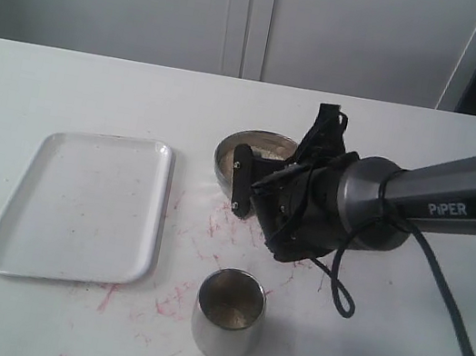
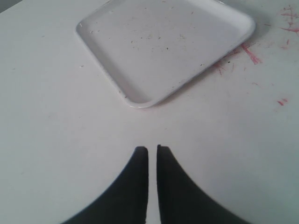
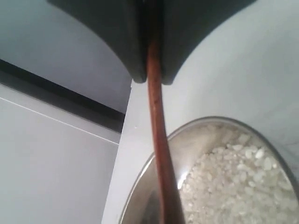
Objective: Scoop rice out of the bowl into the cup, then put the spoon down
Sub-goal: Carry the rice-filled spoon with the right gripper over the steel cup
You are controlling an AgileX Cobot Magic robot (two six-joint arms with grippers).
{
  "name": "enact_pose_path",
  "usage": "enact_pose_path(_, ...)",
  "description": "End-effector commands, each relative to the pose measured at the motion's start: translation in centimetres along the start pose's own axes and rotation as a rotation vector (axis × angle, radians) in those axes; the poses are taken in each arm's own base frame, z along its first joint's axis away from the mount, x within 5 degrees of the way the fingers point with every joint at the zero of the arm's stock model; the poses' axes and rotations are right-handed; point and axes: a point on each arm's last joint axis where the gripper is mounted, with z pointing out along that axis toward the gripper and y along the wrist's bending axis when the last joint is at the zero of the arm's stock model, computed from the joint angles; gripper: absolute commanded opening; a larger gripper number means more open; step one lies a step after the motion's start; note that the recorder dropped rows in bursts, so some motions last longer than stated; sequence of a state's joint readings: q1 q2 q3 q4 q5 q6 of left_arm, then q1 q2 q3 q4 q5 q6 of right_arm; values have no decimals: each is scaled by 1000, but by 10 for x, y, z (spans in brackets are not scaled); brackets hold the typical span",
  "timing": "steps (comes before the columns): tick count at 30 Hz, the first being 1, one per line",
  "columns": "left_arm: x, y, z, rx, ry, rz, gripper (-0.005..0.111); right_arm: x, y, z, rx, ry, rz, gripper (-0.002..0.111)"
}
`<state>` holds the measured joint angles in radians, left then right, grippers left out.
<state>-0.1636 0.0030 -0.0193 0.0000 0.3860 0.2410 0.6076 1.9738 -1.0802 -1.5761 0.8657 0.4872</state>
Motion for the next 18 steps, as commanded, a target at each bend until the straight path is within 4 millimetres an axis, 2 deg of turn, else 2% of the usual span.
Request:
enact_pose_path(1,6,-1,1,11,38,-5,14,3,-1,-2,27,-9,24,0)
enact_pose_path(6,6,-1,1,11,38,-5,14,8,2,-3,105,-20,37,0)
enact_pose_path(18,6,-1,1,11,38,-5,14,13,7,-3,108,5,72,0)
